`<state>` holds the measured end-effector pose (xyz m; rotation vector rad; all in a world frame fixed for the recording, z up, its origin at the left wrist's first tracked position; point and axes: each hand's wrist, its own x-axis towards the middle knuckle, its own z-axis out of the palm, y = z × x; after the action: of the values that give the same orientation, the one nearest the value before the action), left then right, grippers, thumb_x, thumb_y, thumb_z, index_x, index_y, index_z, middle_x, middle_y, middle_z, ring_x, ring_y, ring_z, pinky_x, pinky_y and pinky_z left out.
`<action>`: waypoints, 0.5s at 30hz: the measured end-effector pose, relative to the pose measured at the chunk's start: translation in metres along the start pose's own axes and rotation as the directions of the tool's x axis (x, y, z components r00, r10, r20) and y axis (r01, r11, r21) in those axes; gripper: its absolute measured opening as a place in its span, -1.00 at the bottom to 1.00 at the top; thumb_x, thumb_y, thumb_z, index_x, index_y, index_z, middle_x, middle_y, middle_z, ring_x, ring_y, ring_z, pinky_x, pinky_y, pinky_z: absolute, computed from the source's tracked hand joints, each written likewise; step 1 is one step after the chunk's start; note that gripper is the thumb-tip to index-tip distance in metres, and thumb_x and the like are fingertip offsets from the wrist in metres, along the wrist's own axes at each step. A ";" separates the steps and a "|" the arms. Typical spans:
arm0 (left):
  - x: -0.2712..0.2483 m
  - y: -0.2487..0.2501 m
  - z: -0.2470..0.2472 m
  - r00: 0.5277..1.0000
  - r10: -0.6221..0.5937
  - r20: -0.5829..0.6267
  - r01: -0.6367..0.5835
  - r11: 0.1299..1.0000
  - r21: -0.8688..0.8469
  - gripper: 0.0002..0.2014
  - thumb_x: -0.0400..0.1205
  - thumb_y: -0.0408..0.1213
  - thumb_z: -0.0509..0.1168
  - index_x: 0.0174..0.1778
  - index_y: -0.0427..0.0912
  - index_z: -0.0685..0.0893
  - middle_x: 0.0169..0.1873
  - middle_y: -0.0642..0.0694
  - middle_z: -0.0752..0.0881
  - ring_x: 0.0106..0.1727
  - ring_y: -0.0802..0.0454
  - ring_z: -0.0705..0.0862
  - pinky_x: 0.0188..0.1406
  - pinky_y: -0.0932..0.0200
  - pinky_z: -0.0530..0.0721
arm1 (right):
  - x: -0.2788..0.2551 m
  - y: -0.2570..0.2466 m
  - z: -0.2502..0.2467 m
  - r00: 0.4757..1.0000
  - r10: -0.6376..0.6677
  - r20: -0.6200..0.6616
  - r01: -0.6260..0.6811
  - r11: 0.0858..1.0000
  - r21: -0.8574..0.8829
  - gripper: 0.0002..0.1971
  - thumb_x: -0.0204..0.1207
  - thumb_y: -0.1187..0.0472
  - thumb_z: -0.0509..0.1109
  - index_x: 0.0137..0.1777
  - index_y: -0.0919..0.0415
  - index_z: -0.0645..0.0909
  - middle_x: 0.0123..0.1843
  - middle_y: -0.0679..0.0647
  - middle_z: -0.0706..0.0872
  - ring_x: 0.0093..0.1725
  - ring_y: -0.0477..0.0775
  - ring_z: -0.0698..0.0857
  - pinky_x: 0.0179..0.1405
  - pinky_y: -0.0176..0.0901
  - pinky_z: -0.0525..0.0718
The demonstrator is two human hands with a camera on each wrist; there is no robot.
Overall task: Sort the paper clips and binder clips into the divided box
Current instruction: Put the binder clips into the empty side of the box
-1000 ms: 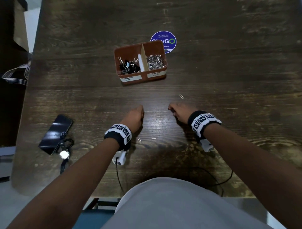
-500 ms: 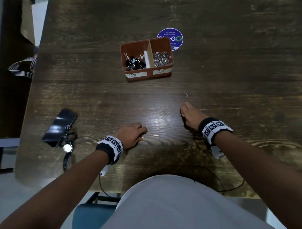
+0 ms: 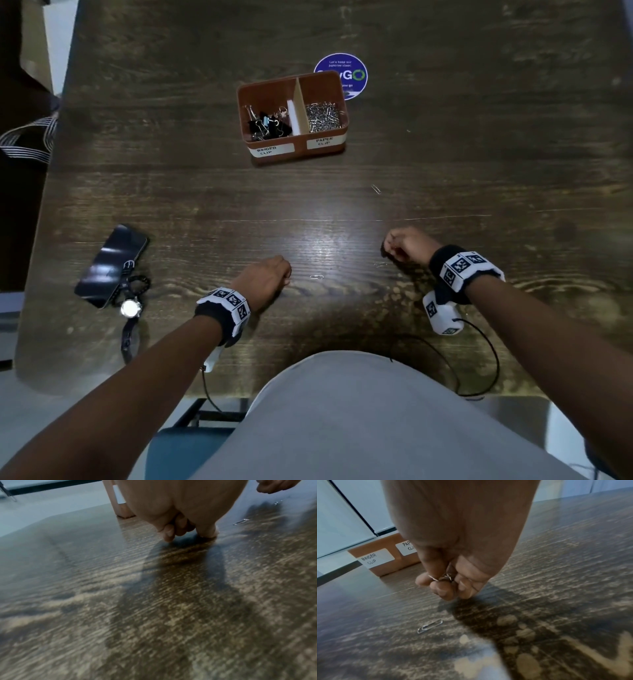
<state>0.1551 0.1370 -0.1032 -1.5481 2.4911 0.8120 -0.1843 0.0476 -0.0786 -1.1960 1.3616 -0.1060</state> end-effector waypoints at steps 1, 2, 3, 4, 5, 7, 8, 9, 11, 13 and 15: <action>-0.001 0.001 0.003 1.000 0.002 0.001 -0.002 1.000 0.018 -0.90 0.64 -0.24 0.21 -0.04 -0.19 0.56 -0.12 -0.18 0.62 -0.22 -0.17 0.61 -0.27 0.03 0.52 | -0.001 0.000 0.000 1.000 -0.016 -0.022 0.017 1.000 0.007 -0.66 0.56 0.49 0.12 -0.43 0.29 0.50 -0.47 0.11 0.52 -0.56 -0.10 0.46 -0.40 -0.17 0.39; -0.001 0.003 0.003 1.000 -0.005 0.010 0.005 0.999 0.046 -0.92 0.62 -0.29 0.24 -0.04 -0.22 0.57 -0.13 -0.20 0.62 -0.24 -0.19 0.62 -0.29 0.01 0.54 | -0.003 0.000 0.000 0.999 -0.040 -0.034 0.039 0.999 -0.023 -0.66 0.57 0.44 0.15 -0.46 0.28 0.47 -0.46 0.11 0.52 -0.54 -0.09 0.47 -0.38 -0.16 0.39; 0.000 0.004 0.004 1.000 -0.002 0.020 0.000 0.997 0.075 -0.91 0.60 -0.33 0.26 -0.03 -0.25 0.58 -0.13 -0.23 0.63 -0.25 -0.20 0.62 -0.28 -0.01 0.56 | -0.003 0.001 0.000 0.997 -0.059 -0.042 0.055 0.995 -0.088 -0.67 0.60 0.35 0.19 -0.44 0.26 0.49 -0.43 0.10 0.54 -0.48 -0.04 0.50 -0.33 -0.13 0.42; 0.000 0.005 0.005 0.999 -0.006 0.042 0.002 0.997 0.078 -0.90 0.61 -0.35 0.26 -0.01 -0.28 0.58 -0.12 -0.26 0.62 -0.24 -0.22 0.62 -0.26 -0.03 0.57 | -0.002 0.002 0.000 0.997 -0.070 -0.039 0.062 0.982 -0.181 -0.69 0.62 0.24 0.24 -0.39 0.24 0.53 -0.38 0.09 0.58 -0.40 0.01 0.54 -0.27 -0.10 0.46; 0.001 0.007 0.005 0.999 -0.015 0.052 0.013 0.999 0.053 -0.90 0.63 -0.34 0.22 0.01 -0.28 0.55 -0.10 -0.27 0.61 -0.20 -0.22 0.61 -0.22 -0.06 0.58 | -0.001 0.005 -0.001 0.996 -0.083 -0.029 0.071 0.953 -0.293 -0.72 0.60 0.13 0.31 -0.33 0.22 0.54 -0.34 0.09 0.61 -0.34 0.05 0.56 -0.23 -0.08 0.49; 0.003 0.014 -0.002 0.996 -0.063 0.068 0.067 0.997 -0.049 -0.94 0.66 -0.34 0.16 0.01 -0.22 0.45 -0.08 -0.24 0.57 -0.18 -0.21 0.56 -0.19 -0.05 0.53 | 0.000 0.011 0.001 0.991 -0.128 0.028 0.124 0.841 -0.526 -0.74 0.52 0.01 0.43 -0.24 0.14 0.49 -0.29 0.04 0.61 -0.30 0.06 0.56 -0.26 -0.10 0.50; 0.005 0.017 -0.005 0.994 -0.084 0.070 0.091 0.990 -0.109 -0.94 0.65 -0.36 0.16 0.00 -0.18 0.40 -0.11 -0.22 0.57 -0.22 -0.19 0.54 -0.22 -0.02 0.49 | 0.000 0.014 0.004 0.986 -0.148 0.073 0.161 0.766 -0.622 -0.75 0.50 -0.03 0.45 -0.16 0.09 0.48 -0.25 0.02 0.62 -0.26 0.05 0.58 -0.25 -0.10 0.52; 0.007 0.020 -0.007 0.993 -0.097 0.065 0.106 0.982 -0.158 -0.89 0.65 -0.38 0.16 -0.01 -0.15 0.35 -0.14 -0.21 0.58 -0.27 -0.17 0.52 -0.25 -0.01 0.48 | -0.001 0.019 0.007 0.978 -0.173 0.118 0.206 0.702 -0.682 -0.77 0.51 -0.04 0.43 -0.09 0.03 0.46 -0.20 0.01 0.63 -0.21 0.06 0.60 -0.22 -0.09 0.56; 0.010 0.029 -0.014 0.992 -0.099 0.075 0.113 0.970 -0.215 -0.86 0.68 -0.34 0.15 0.04 -0.09 0.29 -0.20 -0.18 0.62 -0.35 -0.17 0.53 -0.31 -0.03 0.53 | -0.002 0.028 0.013 0.958 -0.243 0.155 0.278 0.633 -0.722 -0.82 0.53 0.00 0.40 -0.06 -0.08 0.42 -0.12 -0.02 0.63 -0.13 0.06 0.61 -0.15 -0.06 0.61; 0.013 0.038 -0.018 0.993 -0.077 0.090 0.097 0.967 -0.236 -0.75 0.65 -0.34 0.20 0.19 -0.09 0.33 -0.16 -0.10 0.65 -0.32 -0.16 0.58 -0.31 0.00 0.56 | -0.003 0.034 0.017 0.949 -0.288 0.129 0.289 0.629 -0.721 -0.87 0.54 0.08 0.39 -0.11 -0.06 0.46 -0.10 -0.04 0.62 -0.11 0.05 0.60 -0.11 -0.06 0.60; 0.018 0.042 -0.018 0.990 -0.092 0.103 0.112 0.970 -0.216 -0.59 0.56 -0.45 0.26 0.33 -0.16 0.42 -0.02 -0.08 0.63 -0.14 -0.13 0.62 -0.18 0.07 0.51 | -0.004 0.037 0.021 0.947 -0.302 0.107 0.283 0.632 -0.722 -0.93 0.55 0.15 0.38 -0.12 0.02 0.54 -0.09 -0.01 0.63 -0.09 0.07 0.62 -0.09 -0.05 0.60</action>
<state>0.1143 0.1278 -0.0777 -1.6477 2.3005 1.1504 -0.1898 0.0802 -0.1065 -2.1100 1.2400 0.2282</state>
